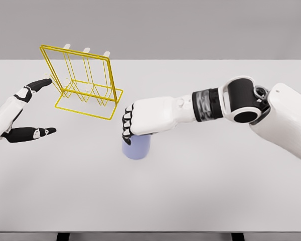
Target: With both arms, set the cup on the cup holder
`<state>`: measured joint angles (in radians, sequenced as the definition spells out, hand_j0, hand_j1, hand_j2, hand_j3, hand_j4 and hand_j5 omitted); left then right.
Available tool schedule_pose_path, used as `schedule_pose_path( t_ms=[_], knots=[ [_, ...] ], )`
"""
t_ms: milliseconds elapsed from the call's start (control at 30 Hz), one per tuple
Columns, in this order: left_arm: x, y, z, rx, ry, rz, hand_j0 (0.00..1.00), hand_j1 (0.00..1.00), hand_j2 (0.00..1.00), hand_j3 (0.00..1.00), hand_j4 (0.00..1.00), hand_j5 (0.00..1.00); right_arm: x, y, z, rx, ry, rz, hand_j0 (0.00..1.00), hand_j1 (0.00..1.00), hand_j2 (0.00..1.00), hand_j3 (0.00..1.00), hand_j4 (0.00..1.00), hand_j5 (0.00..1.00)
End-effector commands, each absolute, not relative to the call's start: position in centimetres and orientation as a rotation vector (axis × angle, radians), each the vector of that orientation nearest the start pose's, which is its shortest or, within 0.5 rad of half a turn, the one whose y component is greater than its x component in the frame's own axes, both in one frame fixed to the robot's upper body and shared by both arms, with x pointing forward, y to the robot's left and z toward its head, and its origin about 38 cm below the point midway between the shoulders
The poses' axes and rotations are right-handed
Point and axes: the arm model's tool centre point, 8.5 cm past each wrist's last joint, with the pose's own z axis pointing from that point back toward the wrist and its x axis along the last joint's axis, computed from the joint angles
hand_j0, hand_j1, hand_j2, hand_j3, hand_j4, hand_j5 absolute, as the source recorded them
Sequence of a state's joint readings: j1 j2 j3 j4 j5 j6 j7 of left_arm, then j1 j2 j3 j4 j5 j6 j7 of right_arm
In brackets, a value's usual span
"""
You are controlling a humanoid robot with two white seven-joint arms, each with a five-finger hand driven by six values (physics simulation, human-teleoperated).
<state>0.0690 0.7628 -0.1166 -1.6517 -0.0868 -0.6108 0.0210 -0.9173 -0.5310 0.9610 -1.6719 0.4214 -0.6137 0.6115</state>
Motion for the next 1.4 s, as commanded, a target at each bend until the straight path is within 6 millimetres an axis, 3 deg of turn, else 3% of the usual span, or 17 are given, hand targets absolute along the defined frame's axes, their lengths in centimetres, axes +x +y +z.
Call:
schedule_pose_path(
  t_ms=[0,167,233,300,667,733,800,867,933,1000,1067,1100,1200,1233,1300,1367],
  knots=[
    [32.8,36.3,17.6,0.342,-1.972,-1.058,1.00,1.00,1.00,1.00,1.00,1.00,38.7,-8.9,24.9,0.106,1.717,-2.647,0.57,0.57,0.57,0.57,0.57,0.57],
    [32.8,36.3,17.6,0.342,-1.972,-1.058,1.00,1.00,1.00,1.00,1.00,1.00,38.6,-8.8,25.0,0.105,1.718,-2.644,0.62,0.62,0.62,0.62,0.62,0.62],
    [32.8,36.4,17.5,0.343,-1.971,-1.057,1.00,1.00,1.00,1.00,1.00,1.00,38.6,-8.7,25.0,0.123,1.701,-2.642,0.83,0.83,0.83,0.83,0.83,0.83],
    [32.8,36.3,17.6,0.342,-1.972,-1.058,1.00,1.00,1.00,1.00,1.00,1.00,38.6,-8.8,24.9,0.142,1.685,-2.645,0.92,0.92,0.92,0.92,0.92,0.92],
    [32.7,36.3,17.5,0.341,-1.969,-1.061,1.00,1.00,1.00,1.00,1.00,1.00,38.9,-9.3,25.6,0.177,1.691,-2.640,0.98,0.98,0.98,0.98,0.98,0.98],
    [32.8,36.3,17.5,0.342,-1.971,-1.061,1.00,1.00,1.00,1.00,1.00,1.00,40.7,-11.3,28.9,0.331,1.794,-2.599,1.00,1.00,1.00,1.00,1.00,1.00],
    [32.8,36.3,17.5,0.341,-1.970,-1.062,1.00,1.00,1.00,1.00,1.00,1.00,43.2,-16.8,33.0,0.583,1.911,-2.590,1.00,1.00,1.00,1.00,1.00,1.00],
    [32.8,36.3,17.5,0.340,-1.968,-1.065,1.00,1.00,1.00,1.00,1.00,1.00,44.1,-23.3,34.2,0.776,2.003,-2.632,1.00,1.00,1.00,1.00,1.00,1.00],
    [32.8,36.4,17.7,0.344,-1.968,-1.072,1.00,1.00,1.00,1.00,1.00,1.00,43.3,-28.0,31.4,0.838,2.177,-2.667,1.00,1.00,1.00,1.00,1.00,1.00],
    [33.0,37.2,18.7,0.402,-1.976,-1.087,1.00,1.00,1.00,1.00,1.00,1.00,41.3,-33.1,26.8,0.901,2.336,-2.752,1.00,1.00,1.00,1.00,1.00,1.00],
    [33.5,37.8,19.8,0.499,-1.965,-1.172,1.00,1.00,1.00,1.00,1.00,1.00,39.3,-37.0,24.7,1.003,2.467,-2.767,1.00,1.00,1.00,1.00,1.00,1.00],
    [33.6,38.3,20.4,0.561,-1.926,-1.279,1.00,1.00,1.00,1.00,1.00,1.00,38.2,-38.3,23.1,1.031,2.554,-2.766,1.00,1.00,1.00,1.00,1.00,1.00],
    [34.1,39.2,22.1,0.651,-1.872,-1.427,1.00,1.00,1.00,1.00,1.00,1.00,36.7,-38.4,19.0,0.981,2.745,-2.752,1.00,1.00,1.00,1.00,1.00,1.00],
    [34.5,39.1,22.9,0.697,-1.869,-1.471,1.00,1.00,1.00,1.00,1.00,1.00,36.4,-38.5,19.4,0.987,2.735,-2.745,1.00,1.00,1.00,1.00,1.00,1.00],
    [35.1,38.8,24.0,0.744,-1.886,-1.500,1.00,1.00,1.00,1.00,1.00,1.00,35.3,-40.7,20.5,1.116,2.720,-2.730,1.00,1.00,1.00,1.00,1.00,1.00],
    [35.1,38.6,23.9,0.750,-1.882,-1.515,1.00,1.00,1.00,1.00,1.00,1.00,35.5,-39.8,20.1,1.058,2.705,-2.751,1.00,1.00,1.00,1.00,1.00,1.00]
  ],
)
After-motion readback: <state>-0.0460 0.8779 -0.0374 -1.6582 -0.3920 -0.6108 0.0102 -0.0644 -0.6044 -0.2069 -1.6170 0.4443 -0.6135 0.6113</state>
